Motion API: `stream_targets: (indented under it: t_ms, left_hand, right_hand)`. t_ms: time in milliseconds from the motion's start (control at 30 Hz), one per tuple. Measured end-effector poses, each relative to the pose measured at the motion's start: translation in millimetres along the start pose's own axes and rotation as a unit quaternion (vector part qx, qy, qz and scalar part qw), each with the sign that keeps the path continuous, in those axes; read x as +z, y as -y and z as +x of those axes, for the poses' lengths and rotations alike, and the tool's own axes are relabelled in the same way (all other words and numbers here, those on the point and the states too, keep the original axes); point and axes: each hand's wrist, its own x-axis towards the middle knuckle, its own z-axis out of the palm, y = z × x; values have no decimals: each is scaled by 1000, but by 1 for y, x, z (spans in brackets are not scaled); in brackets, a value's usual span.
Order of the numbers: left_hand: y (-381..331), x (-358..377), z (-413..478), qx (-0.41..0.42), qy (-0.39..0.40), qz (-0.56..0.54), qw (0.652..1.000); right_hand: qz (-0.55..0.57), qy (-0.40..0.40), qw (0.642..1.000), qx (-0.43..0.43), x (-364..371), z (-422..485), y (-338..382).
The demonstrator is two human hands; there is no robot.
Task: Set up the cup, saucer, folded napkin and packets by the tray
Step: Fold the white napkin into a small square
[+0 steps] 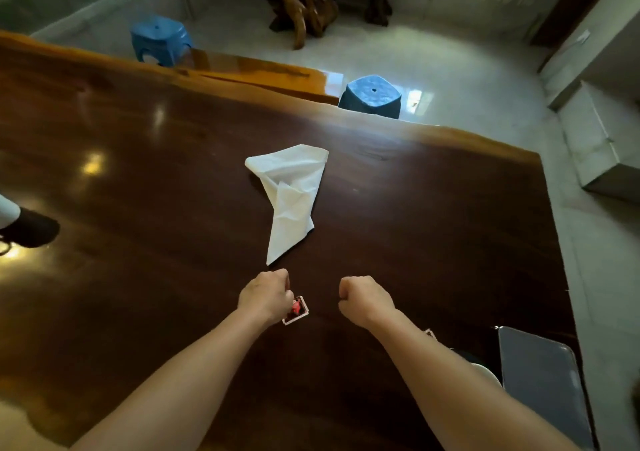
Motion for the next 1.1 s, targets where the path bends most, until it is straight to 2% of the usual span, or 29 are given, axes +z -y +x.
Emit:
stream_targets:
  t_ms: [200, 333, 800, 1100]
  left_hand:
    - [39, -5, 48, -5, -17, 16, 1000]
    - [53, 3, 78, 21, -39, 31, 999]
    - [79, 43, 156, 49, -74, -11, 996]
    - [87, 45, 168, 63, -106, -37, 992]
  right_hand:
    - [-2, -26, 1000, -15, 2, 56, 49]
    - [15, -51, 998, -15, 10, 95, 66]
    - [24, -64, 997, -41, 59, 188, 91]
    - [14, -84, 995, -51, 71, 203, 96]
